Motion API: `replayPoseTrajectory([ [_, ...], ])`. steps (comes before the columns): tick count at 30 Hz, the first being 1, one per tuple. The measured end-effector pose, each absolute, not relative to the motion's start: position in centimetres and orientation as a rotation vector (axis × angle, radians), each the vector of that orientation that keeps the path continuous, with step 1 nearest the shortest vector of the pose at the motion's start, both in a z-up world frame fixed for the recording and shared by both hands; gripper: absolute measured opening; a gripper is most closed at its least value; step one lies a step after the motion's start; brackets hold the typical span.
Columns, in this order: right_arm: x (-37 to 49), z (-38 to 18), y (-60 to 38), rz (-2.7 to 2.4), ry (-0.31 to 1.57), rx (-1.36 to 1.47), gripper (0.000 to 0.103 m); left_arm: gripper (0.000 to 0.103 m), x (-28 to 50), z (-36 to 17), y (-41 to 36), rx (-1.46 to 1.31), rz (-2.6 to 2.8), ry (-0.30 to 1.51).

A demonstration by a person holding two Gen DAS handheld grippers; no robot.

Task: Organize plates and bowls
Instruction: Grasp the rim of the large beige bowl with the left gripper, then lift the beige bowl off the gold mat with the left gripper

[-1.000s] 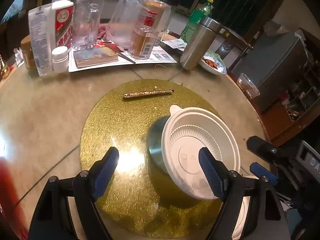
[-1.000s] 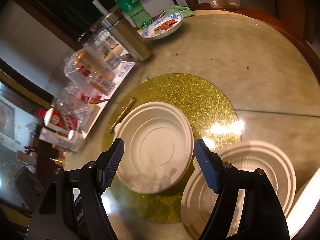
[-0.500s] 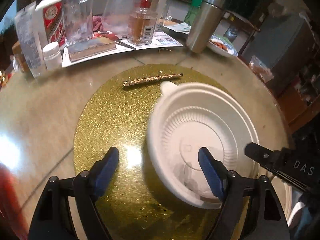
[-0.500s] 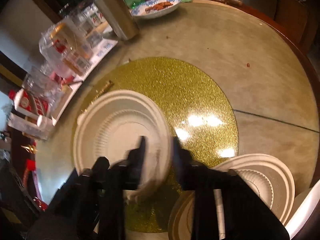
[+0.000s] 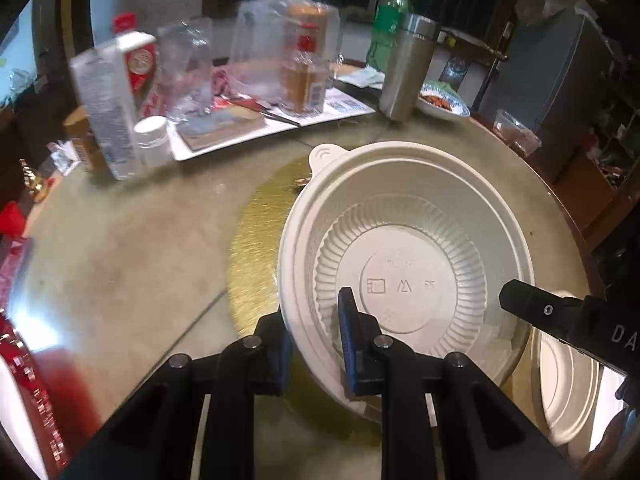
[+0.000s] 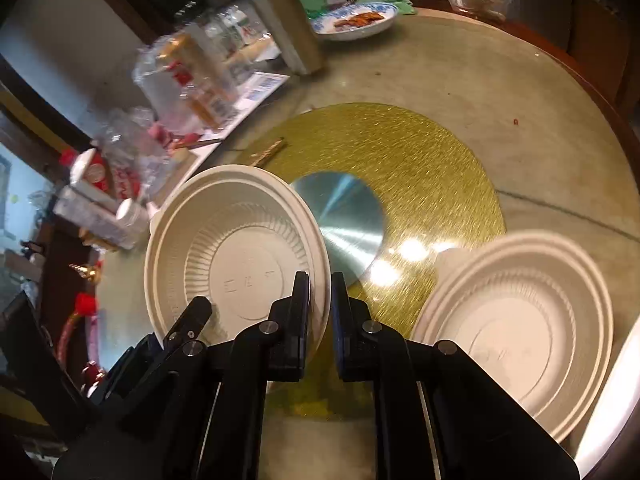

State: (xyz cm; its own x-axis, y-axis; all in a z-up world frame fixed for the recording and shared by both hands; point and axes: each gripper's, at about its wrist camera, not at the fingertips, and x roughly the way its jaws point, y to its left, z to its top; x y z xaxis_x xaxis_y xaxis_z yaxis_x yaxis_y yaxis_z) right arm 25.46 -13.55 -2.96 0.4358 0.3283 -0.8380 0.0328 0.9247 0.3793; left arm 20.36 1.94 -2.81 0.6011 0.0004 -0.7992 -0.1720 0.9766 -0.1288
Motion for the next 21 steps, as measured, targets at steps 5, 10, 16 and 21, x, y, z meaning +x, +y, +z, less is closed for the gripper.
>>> replayPoseTrajectory([
  [5, 20.6, -2.2, -12.4, 0.238, 1.047, 0.391, 0.010, 0.019, 16.2, -2.7, 3.2, -0.184, 0.112, 0.910],
  [10, 16.9, -2.6, -11.5, 0.272, 1.017, 0.404, 0.010, 0.020, 13.4, -3.2, 4.4, -0.183, 0.114, 0.916],
  [16, 13.9, -3.4, -10.7, 0.292, 1.005, 0.419, 0.010, 0.019, 11.1, -3.4, 5.1, -0.171, 0.119, 0.914],
  [21, 11.5, -3.6, -10.8, 0.302, 0.979, 0.448, 0.010, 0.019, 9.7, -3.5, 5.3, -0.161, 0.103, 0.906],
])
